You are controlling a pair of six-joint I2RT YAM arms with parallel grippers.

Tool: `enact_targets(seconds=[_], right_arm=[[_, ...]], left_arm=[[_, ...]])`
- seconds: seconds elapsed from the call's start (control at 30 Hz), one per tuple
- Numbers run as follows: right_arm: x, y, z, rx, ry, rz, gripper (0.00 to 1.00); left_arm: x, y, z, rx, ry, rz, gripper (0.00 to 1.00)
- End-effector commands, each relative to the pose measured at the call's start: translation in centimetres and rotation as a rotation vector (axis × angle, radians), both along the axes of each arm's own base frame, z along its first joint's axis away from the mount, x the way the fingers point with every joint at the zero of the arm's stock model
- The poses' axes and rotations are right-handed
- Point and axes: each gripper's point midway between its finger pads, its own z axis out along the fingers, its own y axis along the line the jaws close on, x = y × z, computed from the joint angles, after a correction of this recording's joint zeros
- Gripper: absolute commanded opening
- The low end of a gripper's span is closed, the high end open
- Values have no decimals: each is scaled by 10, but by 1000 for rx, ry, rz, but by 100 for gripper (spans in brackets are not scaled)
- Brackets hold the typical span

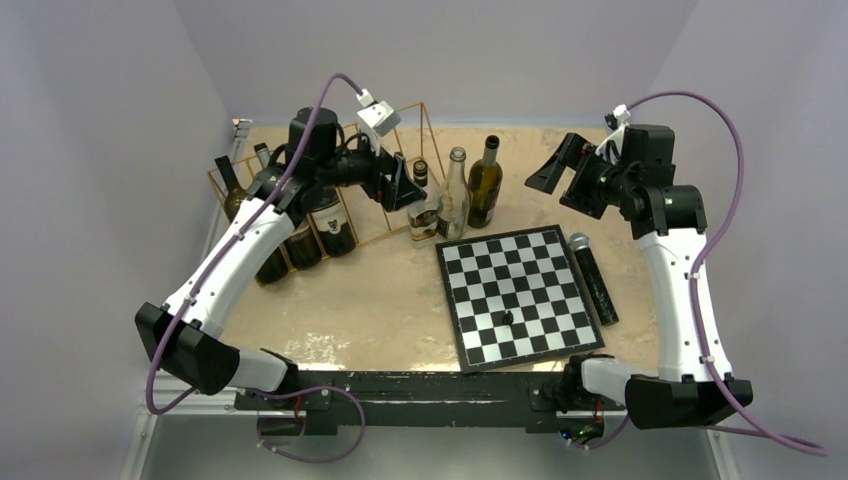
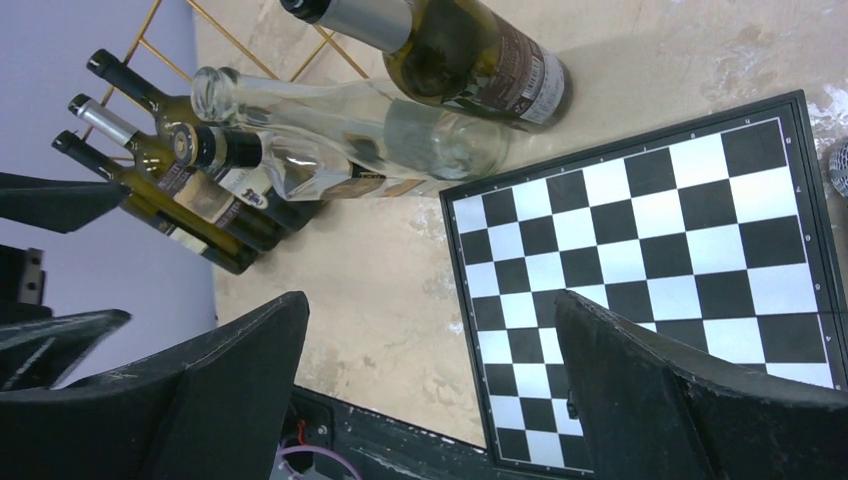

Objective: Put the wine bottle on the wine rack

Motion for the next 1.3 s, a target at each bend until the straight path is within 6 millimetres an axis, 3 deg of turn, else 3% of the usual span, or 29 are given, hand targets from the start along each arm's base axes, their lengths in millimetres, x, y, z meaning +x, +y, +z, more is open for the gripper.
enact_targets(seconds=[0.0,0.27,0.5,0.8,1.03,1.27], right_arm=[[2,2,22,15,-85,11,99],[1,2,17,14,-77,10,97],[2,-1,14,5,-63,-2,97],[5,1,16,5,-63,17,96],[5,-1,15,-11,-60,16,96],[2,-4,12,-30,-47,11,96]], left_arm=[[3,-13,26,-74,-186,-27,98],[25,-21,34,-121,-242,29,90],[41,-23,-2,-41,-223,73,76],[59,-20,-44,60,-231,186,74],[68,-20,-61,79,-188,220,70],[80,-26,-59,33,-199,252,58]])
